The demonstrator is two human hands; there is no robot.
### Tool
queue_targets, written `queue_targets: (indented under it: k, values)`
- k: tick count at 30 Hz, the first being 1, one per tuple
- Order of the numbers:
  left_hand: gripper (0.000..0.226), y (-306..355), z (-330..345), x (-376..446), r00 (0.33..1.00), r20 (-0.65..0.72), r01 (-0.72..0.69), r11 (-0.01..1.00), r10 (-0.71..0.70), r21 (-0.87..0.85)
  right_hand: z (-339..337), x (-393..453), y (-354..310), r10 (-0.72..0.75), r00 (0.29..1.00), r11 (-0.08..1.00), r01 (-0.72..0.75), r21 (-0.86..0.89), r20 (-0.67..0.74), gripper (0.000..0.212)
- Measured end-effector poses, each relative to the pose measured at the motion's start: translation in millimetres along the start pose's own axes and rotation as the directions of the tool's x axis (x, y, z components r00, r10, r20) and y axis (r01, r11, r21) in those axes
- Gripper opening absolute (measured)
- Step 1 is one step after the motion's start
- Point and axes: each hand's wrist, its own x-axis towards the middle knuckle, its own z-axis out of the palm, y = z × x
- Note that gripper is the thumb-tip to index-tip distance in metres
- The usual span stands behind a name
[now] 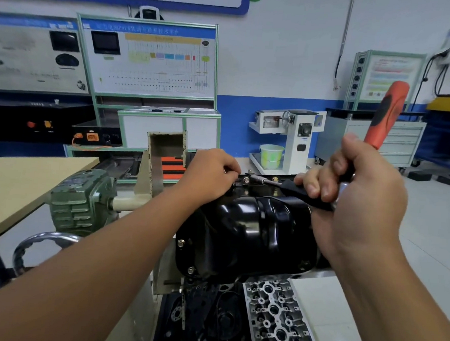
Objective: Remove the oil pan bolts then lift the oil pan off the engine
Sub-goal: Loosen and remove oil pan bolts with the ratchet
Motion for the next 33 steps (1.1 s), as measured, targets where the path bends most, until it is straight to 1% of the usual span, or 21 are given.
queue_targets:
  k: [9, 12, 13, 15, 18, 20, 21, 23, 24, 25, 27, 28, 29, 30, 32, 33]
  values:
    - [0.017, 1.4, 1.0, -1.0, 1.0, -0.006, -0.008, 1.0, 0.008, -0.006, 5.6, -2.7, 9.1, 0.006, 1.0, 0.999, -0.006, -0.034, -0.003, 0.04]
    - [0.017, -0.2, 1.3, -1.1, 1.0, -0.011, -0.018, 1.0, 0.018, -0.01, 11.4, -5.0, 10.2, -0.004, 1.0, 0.997, 0.005, -0.083, 0.002, 0.038]
    - [0.017, -0.8, 1.3, -1.2, 1.0, -0.012, -0.024, 1.0, 0.024, -0.008, 13.5, -6.3, 10.5, -0.017, 1.0, 0.992, 0.018, -0.121, 0.015, 0.037]
    - [0.019, -0.7, 1.7, -1.4, 0.999, -0.013, -0.045, 0.999, 0.045, 0.0, 17.1, -8.7, 10.2, -0.06, 0.996, 0.962, 0.075, -0.261, 0.066, 0.037]
    - [0.021, 1.6, 0.6, -2.6, 0.997, 0.008, -0.075, 0.997, 0.075, 0.027, 21.1, -10.2, 6.0, -0.087, 0.986, 0.873, 0.144, -0.466, 0.143, 0.041]
    - [0.023, 2.5, -0.6, -3.3, 0.996, 0.039, -0.084, 0.995, 0.082, 0.06, 21.7, -7.2, 2.9, -0.084, 0.986, 0.819, 0.152, -0.553, 0.147, 0.039]
    - [0.024, 3.8, -1.7, -3.9, 0.994, 0.057, -0.096, 0.992, 0.091, 0.077, 22.4, -4.9, 1.4, -0.08, 0.987, 0.8, 0.149, -0.581, 0.142, 0.034]
    - [0.025, 9.9, -5.7, -5.1, 0.985, 0.113, -0.14, 0.986, 0.129, 0.094, 24.5, -1.1, -1.1, -0.094, 0.987, 0.777, 0.154, -0.611, 0.129, 0.017]
    - [0.028, 14.5, -8.5, -5.8, 0.977, 0.144, -0.174, 0.98, 0.159, 0.1, 25.4, 0.0, -1.9, -0.124, 0.986, 0.764, 0.166, -0.624, 0.112, 0.008]
    - [0.031, 20.0, -11.2, -7.2, 0.967, 0.17, -0.211, 0.972, 0.192, 0.102, 26.6, -0.2, -2.4, -0.167, 0.983, 0.746, 0.18, -0.642, 0.081, 0.007]
    - [0.039, 34.7, -14.6, -11.3, 0.947, 0.214, -0.258, 0.963, 0.237, 0.074, 28.5, -2.6, -0.9, -0.272, 0.962, 0.713, 0.213, -0.668, 0.017, 0.03]
    - [0.039, 43.5, -13.7, -14.5, 0.943, 0.225, -0.262, 0.964, 0.245, 0.049, 28.9, -4.7, 0.4, -0.315, 0.949, 0.714, 0.218, -0.665, -0.028, 0.04]
    - [0.035, 52.1, -10.3, -18.8, 0.945, 0.214, -0.265, 0.963, 0.248, 0.053, 29.7, -7.9, 1.6, -0.343, 0.935, 0.73, 0.208, -0.65, -0.086, 0.045]
    - [0.029, 60.5, -5.4, -23.4, 0.952, 0.185, -0.264, 0.96, 0.243, 0.097, 29.8, -9.7, 3.2, -0.351, 0.923, 0.761, 0.185, -0.622, -0.155, 0.047]
    - [0.02, 72.1, 2.3, -32.0, 0.967, 0.123, -0.244, 0.949, 0.222, 0.201, 29.8, -11.9, 5.7, -0.327, 0.902, 0.837, 0.138, -0.529, -0.283, 0.048]
    - [0.017, 73.1, 4.0, -34.3, 0.972, 0.105, -0.227, 0.954, 0.21, 0.198, 30.6, -13.3, 5.9, -0.312, 0.896, 0.858, 0.123, -0.5, -0.315, 0.048]
